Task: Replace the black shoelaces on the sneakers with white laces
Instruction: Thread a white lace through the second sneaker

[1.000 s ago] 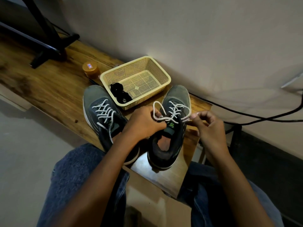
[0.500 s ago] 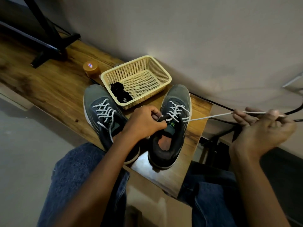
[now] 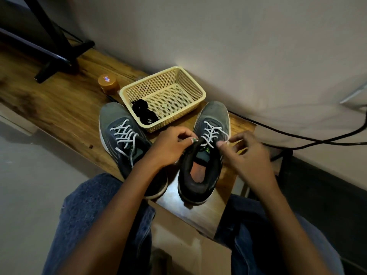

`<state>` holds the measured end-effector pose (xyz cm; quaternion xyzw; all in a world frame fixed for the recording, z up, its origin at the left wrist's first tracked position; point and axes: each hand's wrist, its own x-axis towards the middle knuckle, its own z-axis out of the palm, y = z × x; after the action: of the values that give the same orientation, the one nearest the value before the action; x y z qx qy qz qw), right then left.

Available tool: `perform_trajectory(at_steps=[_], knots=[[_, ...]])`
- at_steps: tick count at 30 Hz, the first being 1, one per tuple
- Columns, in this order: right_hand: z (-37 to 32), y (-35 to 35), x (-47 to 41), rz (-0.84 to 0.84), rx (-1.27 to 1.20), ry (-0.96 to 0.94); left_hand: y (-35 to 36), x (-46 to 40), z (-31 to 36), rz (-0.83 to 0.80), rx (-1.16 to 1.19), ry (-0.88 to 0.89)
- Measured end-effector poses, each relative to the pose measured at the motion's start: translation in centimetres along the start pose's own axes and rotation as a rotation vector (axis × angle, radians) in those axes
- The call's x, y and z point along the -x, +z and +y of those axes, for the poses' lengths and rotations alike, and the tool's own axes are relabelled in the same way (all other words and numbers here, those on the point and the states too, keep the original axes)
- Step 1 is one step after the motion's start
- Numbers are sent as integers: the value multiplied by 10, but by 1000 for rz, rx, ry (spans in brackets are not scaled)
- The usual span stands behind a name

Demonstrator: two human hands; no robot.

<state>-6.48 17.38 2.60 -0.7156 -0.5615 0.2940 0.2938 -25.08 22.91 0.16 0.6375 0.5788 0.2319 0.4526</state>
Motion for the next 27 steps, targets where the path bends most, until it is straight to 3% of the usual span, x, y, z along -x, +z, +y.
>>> perform_trajectory(at_steps=[3, 7, 11, 14, 17, 22, 27], knots=[[0, 15, 1, -59, 110, -29, -1, 0, -1, 3, -24, 29], [2, 21, -1, -24, -14, 34, -5, 6, 4, 59, -193, 81], [3, 18, -2, -29, -58, 69, -21, 12, 12, 407, -546, 142], [3, 17, -3, -29, -65, 77, -30, 13, 8, 595, -637, 43], [3, 18, -3, -28, -57, 75, -28, 14, 7, 534, -675, 9], [4, 17, -4, -28, -62, 71, -20, 13, 8, 212, -603, 241], [4, 17, -4, -46, -69, 77, -14, 13, 11, 248, -659, 252]])
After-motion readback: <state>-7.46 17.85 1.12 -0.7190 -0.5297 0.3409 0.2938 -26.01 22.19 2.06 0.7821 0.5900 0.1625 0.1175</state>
